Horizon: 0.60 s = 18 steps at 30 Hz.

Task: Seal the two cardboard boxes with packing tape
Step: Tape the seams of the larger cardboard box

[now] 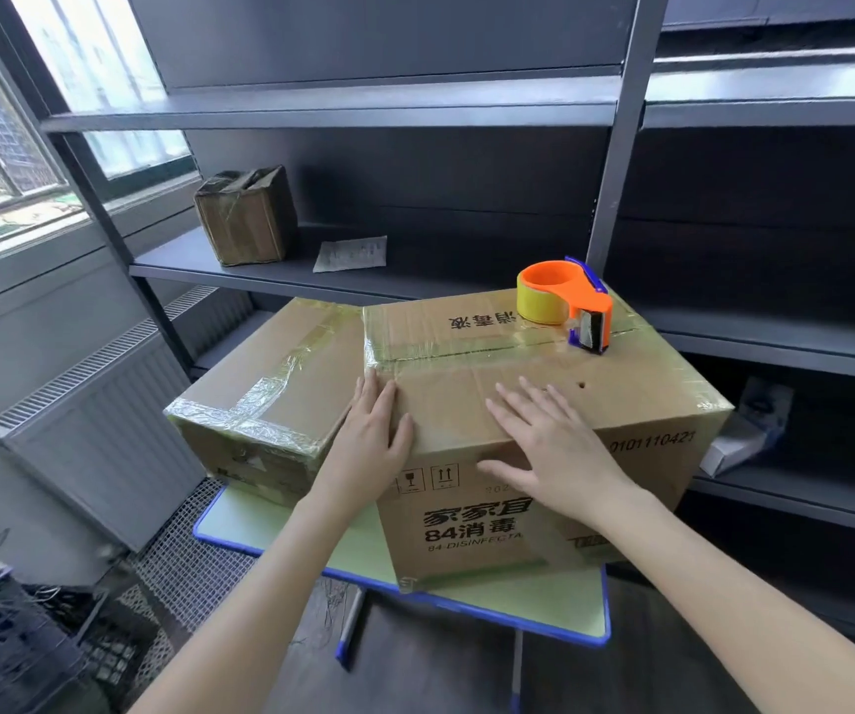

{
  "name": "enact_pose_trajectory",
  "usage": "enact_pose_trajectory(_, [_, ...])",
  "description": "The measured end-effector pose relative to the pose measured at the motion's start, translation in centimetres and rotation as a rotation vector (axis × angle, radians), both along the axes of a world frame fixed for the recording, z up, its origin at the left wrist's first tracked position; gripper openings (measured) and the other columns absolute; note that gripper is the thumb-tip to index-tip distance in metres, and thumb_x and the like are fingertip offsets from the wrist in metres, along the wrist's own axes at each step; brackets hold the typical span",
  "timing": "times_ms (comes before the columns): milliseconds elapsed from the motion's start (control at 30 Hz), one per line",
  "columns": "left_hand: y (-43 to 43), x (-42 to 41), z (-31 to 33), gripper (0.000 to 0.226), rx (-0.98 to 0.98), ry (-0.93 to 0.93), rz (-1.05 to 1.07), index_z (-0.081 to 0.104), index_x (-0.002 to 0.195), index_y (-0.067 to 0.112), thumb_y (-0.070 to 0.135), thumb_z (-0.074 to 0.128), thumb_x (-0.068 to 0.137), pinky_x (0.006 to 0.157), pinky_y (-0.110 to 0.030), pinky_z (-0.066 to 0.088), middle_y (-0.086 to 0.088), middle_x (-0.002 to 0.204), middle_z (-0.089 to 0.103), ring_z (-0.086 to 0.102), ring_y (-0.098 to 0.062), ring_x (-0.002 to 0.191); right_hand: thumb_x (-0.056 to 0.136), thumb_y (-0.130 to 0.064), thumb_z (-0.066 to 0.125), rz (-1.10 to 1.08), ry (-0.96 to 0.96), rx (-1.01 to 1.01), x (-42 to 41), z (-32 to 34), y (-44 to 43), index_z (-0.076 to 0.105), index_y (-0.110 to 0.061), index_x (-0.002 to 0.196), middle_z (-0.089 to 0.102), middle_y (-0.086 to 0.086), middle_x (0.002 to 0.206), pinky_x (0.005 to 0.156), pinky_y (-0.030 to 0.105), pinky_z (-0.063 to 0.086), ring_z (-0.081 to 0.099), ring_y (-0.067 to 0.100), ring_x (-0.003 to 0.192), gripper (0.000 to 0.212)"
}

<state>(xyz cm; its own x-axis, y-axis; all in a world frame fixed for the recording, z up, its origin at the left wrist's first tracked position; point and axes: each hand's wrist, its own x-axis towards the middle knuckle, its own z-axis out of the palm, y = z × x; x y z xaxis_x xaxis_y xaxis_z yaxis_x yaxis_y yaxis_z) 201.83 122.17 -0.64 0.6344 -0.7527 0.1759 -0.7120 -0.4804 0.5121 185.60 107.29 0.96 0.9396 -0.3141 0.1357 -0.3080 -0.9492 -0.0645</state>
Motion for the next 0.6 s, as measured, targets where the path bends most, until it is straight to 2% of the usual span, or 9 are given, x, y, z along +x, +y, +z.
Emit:
enact_pose_trajectory(133, [0.2,-0.1,0.2,0.056,0.005,-0.056,0.012,0.024,0.148,0.01,0.034,0.038,0.098,0.115,-0.033,0.012,-0.005,0.158,0.01,0.007,-0.018,0.145,0.09,-0.059,0.031,0.056,-0.03,-0.042,0.5,-0.4,0.2,0.016,-0.021,0.148,0.012,0.001,0.156,0.115,0.03,-0.004,0.008,0.014,0.144,0.072])
enact_pose_trajectory(300, [0.4,-2.1,0.9,0.057,0.006,-0.154,0.046,0.037,0.143,0.01,0.038,0.043,0.095,0.11,-0.033,0.027,-0.007,0.154,0.025,0.022,-0.022,0.142,0.089,-0.053,0.04,0.137,-0.051,0.003,-0.8,-0.2,-1.5,0.028,-0.027,0.145,0.025,-0.002,0.153,0.114,0.025,0.002,0.019,0.013,0.142,0.062])
enact_pose_trajectory(367, [0.8,-3.3,1.1,0.061,0.021,-0.207,0.054,0.041,0.141,0.012,0.048,0.038,0.092,0.109,-0.031,0.029,-0.006,0.152,0.03,0.026,-0.021,0.141,0.088,-0.052,0.042,0.179,-0.045,0.027,-1.7,0.0,-2.7,0.031,-0.03,0.142,0.029,-0.005,0.15,0.114,0.025,0.004,0.022,0.012,0.14,0.059])
enact_pose_trajectory(467, [1.3,-5.5,1.5,0.076,0.027,-0.282,0.027,0.049,0.137,0.014,0.06,0.025,0.082,0.107,-0.029,0.033,-0.006,0.146,0.041,0.036,-0.022,0.136,0.084,-0.055,0.038,0.204,-0.025,0.09,-3.2,0.6,-4.7,0.027,-0.038,0.138,0.027,-0.013,0.147,0.115,0.027,0.002,0.02,0.007,0.138,0.058])
enact_pose_trajectory(533, [1.5,-6.2,1.5,0.066,0.003,-0.326,-0.014,0.055,0.131,0.012,0.054,0.033,0.084,0.105,-0.03,0.037,-0.007,0.139,0.05,0.044,-0.024,0.131,0.08,-0.061,0.037,0.188,-0.023,0.176,-4.0,1.0,-5.7,0.026,-0.045,0.135,0.025,-0.019,0.146,0.114,0.026,0.0,0.016,0.004,0.139,0.058])
enact_pose_trajectory(600, [1.7,-5.8,1.7,0.053,-0.037,-0.36,-0.062,0.062,0.123,0.008,0.039,0.038,0.088,0.099,-0.034,0.044,-0.007,0.129,0.06,0.055,-0.028,0.12,0.077,-0.069,0.035,0.162,-0.026,0.242,-4.5,1.3,-6.1,0.027,-0.049,0.133,0.024,-0.023,0.146,0.113,0.023,-0.001,0.014,0.001,0.14,0.06])
